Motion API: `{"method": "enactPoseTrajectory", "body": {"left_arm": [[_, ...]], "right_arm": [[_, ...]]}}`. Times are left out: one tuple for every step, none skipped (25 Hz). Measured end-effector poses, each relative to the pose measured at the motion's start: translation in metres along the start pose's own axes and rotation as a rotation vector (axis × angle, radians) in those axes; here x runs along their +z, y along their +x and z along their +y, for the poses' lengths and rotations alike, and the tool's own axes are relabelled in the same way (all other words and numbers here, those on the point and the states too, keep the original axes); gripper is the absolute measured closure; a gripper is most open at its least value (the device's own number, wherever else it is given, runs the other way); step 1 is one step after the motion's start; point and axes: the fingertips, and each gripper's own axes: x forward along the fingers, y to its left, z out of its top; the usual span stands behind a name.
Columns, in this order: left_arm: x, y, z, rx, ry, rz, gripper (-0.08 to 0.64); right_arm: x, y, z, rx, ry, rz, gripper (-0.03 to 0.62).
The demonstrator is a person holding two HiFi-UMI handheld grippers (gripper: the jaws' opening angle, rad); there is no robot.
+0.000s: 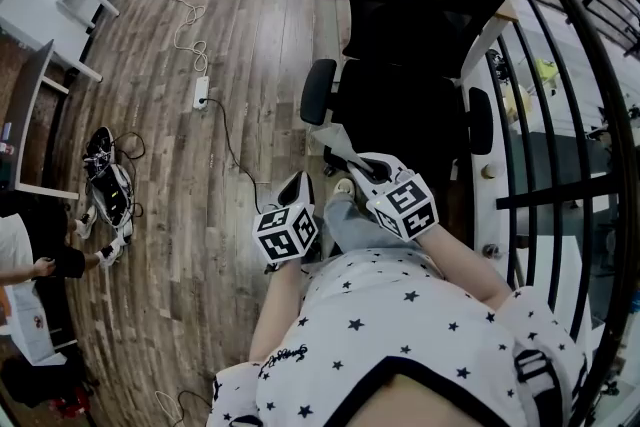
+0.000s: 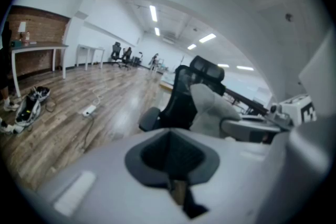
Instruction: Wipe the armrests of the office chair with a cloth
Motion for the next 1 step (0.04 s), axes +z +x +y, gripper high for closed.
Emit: {"method": "enactPoseTrajectory", "body": {"left_arm": [[-0.0003,0.0005,0.0001,0.000,0.000,0.000,0.555]], "right_arm": [[0.0007,0.0004,-0.0001,0.000,-0.001,-0.002,0.558]]}}
